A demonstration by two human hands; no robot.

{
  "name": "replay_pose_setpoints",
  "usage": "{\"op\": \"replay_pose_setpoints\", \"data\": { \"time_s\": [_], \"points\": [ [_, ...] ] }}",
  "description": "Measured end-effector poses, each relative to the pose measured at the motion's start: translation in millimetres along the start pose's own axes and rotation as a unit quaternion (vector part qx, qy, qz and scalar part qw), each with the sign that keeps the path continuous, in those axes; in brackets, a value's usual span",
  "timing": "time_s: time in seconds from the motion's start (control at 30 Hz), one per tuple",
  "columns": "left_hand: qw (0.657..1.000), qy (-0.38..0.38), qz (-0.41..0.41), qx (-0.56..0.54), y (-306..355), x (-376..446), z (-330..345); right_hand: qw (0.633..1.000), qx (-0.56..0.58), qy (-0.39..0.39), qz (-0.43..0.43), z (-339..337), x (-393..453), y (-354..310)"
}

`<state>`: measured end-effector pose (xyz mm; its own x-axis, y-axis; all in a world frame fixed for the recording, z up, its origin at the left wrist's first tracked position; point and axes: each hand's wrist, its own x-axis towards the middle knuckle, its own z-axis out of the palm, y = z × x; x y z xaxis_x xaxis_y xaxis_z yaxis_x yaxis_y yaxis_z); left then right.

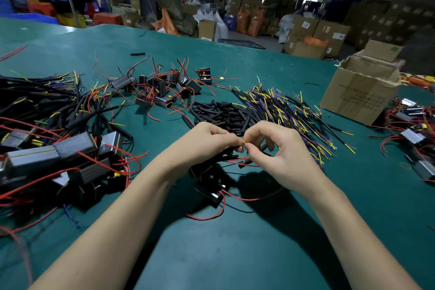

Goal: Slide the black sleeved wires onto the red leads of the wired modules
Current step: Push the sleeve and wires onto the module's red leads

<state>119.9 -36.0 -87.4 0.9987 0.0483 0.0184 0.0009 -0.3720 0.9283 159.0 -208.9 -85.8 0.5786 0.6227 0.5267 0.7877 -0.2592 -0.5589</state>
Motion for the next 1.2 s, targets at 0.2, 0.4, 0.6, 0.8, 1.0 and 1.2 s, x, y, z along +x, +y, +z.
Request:
{"op": "replay_pose_setpoints", "data": {
  "time_s": [0.2,0.4,0.6,0.8,1.0,1.2],
  "points": [
    [0.998,0.01,0.068,0.005,-2.9,0.5,1.8,0.999,0.009,0.011,0.037,1.1,-1.6,5.1],
    [0.988,-0.004,0.119,0.102,1.5,-3.9,-0.3,0.998,0.02,0.015,0.051,0.4,-1.4,10.0],
    [0.98,-0.023,0.136,0.144,-2.3,-1.7,-1.0,1.0,-0.013,0.006,0.017,0.3,-2.5,9.8],
    [0.996,-0.074,0.056,0.017,-0.3,-1.0,0.3,0.998,-0.056,0.022,-0.032,1.8,0.0,7.5],
    [0.981,0.009,0.155,0.12,1.8,-5.0,3.2,0.997,0.049,0.011,0.062,-0.1,-2.1,12.1],
    [0.987,0.015,0.137,0.081,2.5,-3.6,0.0,0.996,0.067,0.013,0.061,0.5,-1.0,10.5]
  ]
}}
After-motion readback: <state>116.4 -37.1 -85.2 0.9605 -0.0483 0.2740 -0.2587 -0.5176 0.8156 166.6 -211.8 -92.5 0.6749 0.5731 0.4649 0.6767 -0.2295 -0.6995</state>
